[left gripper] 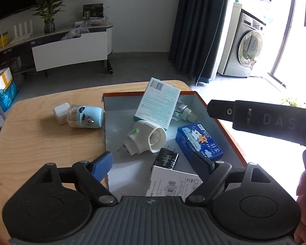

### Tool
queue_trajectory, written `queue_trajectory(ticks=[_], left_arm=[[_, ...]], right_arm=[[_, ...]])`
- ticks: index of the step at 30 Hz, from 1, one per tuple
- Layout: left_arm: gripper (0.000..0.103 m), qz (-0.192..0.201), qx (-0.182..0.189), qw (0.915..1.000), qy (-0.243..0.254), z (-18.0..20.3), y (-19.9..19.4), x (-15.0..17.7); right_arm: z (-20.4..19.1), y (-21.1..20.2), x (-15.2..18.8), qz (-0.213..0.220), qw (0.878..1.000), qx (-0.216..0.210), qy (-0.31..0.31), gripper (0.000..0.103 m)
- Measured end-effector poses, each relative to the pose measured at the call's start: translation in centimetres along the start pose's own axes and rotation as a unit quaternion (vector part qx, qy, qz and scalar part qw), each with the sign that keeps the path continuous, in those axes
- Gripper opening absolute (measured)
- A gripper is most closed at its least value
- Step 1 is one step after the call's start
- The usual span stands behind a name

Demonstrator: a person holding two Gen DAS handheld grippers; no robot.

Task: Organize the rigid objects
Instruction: 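Lower and release the black charger with right tool while left tool releases the white printed box, then withdraw both open tools from the box toward the cube charger and jar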

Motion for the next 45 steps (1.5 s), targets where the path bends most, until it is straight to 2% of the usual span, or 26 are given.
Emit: queue_trajectory(ticks=[19,34,45], left_arm=[[0.089,0.010,-0.052,0.9953,-0.081,-8.3,-2.4,0.4],[0.089,0.014,-0.069,0.9901,-0.122,-12.4,-2.6,0.6],[0.090,0.011,-0.080,0.9863,-0.143,-15.6,-2.4,0.7]], right_arm=[[-5.8,1.5,0.2,-0.026,0.998,-0.031,-0.052,0.084],[-10.1,4.0,0.4,-0.055,0.993,-0.052,-0.091,0.084],[-12.1,7.5,-0.4,-0.086,0.990,-0.075,-0.088,0.084]])
Point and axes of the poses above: each gripper's, at about its wrist camera, not at the fingertips, and y roughly the way its jaws point, z to its right, x to its underside, the point moved 4 cm from there along y, roughly the way its jaws point, and after that the axes turned 13 degrees about -z, right-handed, at the moved point
